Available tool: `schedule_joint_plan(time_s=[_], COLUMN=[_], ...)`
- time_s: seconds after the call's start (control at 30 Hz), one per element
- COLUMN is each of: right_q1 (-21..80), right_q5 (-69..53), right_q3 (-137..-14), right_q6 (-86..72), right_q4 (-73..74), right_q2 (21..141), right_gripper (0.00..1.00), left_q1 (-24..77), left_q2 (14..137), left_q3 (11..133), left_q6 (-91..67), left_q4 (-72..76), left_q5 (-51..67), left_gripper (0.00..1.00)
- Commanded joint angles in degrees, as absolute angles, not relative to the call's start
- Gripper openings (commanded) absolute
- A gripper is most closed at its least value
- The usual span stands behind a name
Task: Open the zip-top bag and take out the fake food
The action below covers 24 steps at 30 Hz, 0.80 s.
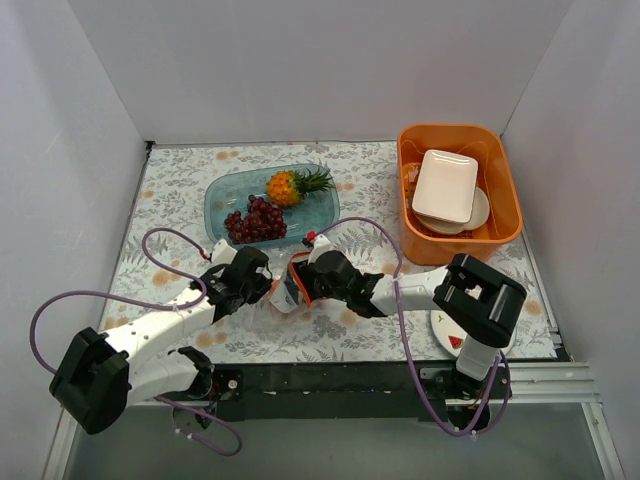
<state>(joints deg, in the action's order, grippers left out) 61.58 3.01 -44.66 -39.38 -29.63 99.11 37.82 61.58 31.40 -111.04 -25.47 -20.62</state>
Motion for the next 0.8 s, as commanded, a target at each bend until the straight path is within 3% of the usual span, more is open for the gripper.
schedule_joint_plan(time_s=[0.0,0.47,0.77], right_q1=[61.8,63.3,66.6], right_q5=[3.7,3.4,9.5], right_q3=[-48.9,-47.9,-51.1], right_q6=[-37.5,-34.3,-29.2], right_q4=[-29.6,-25.5,-18.3], right_q2=[100.3,100.8,100.5], right_gripper=[0.8,0.81,0.87], left_q1=[37.5,37.5,37.5], left_q2=[62.5,63.5,65.0], left_q3=[30.1,25.8,25.9], left_q6=[-110.5,-113.3,-114.1], left_q4=[-20.7,-19.9,-20.5], left_q5=[-20.7,-18.9,-19.2], left_gripper=[0.0,0.0,0.0])
